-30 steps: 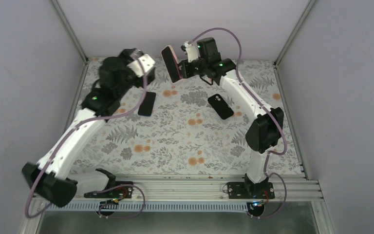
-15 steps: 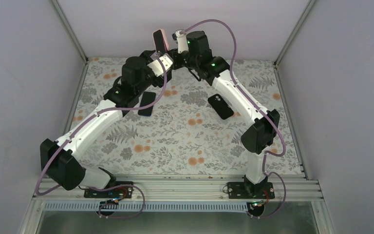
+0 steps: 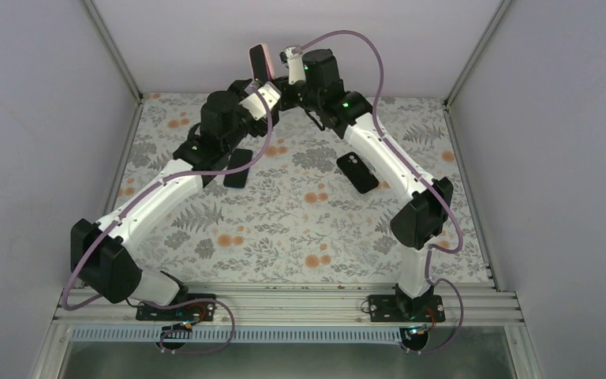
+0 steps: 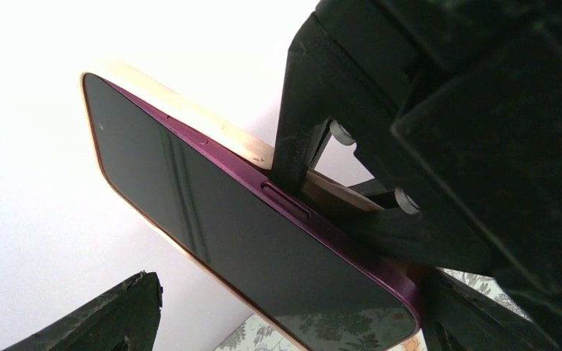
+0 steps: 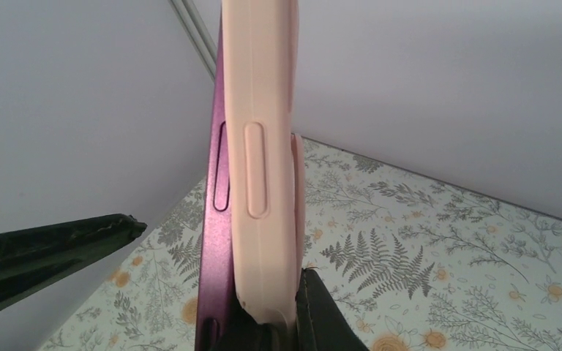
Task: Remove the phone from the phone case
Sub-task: Remove the phone case from the phone.
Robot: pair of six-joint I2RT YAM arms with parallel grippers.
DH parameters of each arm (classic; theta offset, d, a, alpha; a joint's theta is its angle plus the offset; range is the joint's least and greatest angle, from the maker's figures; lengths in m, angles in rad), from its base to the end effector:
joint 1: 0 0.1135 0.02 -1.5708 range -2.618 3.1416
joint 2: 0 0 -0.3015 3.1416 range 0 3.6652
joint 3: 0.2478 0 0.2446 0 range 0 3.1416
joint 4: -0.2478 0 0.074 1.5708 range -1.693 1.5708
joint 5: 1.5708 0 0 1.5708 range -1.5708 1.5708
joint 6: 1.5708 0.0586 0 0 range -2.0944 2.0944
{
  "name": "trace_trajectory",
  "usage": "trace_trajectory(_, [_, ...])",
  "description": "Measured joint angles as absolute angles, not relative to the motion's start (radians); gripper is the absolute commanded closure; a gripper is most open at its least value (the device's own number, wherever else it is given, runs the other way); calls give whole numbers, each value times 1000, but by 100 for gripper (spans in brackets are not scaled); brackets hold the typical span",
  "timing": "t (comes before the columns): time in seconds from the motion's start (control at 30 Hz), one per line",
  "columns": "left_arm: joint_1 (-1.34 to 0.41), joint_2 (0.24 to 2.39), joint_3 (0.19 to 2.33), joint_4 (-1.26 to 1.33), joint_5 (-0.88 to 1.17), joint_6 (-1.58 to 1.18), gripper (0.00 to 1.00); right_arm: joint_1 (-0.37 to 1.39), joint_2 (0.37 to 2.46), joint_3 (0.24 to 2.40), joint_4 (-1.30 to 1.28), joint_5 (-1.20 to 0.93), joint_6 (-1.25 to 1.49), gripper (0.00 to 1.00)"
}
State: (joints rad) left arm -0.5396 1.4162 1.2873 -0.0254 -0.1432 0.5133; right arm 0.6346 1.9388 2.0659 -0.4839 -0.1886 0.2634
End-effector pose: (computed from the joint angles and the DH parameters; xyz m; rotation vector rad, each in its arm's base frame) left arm 0.3019 -0.1711 0.4201 0.7735 1.5414 0.1041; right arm 0.3795 0.2930 0.4384 -0.4974 1.9382 0.7720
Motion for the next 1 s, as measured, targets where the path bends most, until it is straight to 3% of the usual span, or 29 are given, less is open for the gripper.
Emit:
trace_trajectory(0.13, [-542,1444,1295,-4,-147,512,17,632,1941,2066,-483,-172,264,97])
trace_trajectory(0.23, [-545,1462,1297,18,-156,506,28,624,1946,2066,-478,-169,273,97])
trace_trajectory(0.33, [-559,1460,1260,91,-210,504,20,620,1947,2066,-459,-173,283,97])
trace_trajectory(0.77, [-583,1419,986,807,-468,863,19,635,1944,2033,-257,-353,367,97])
trace_trajectory(1.0, [-593,1551,960,1246,-470,1161,29,625,1936,2012,-171,-445,379,97])
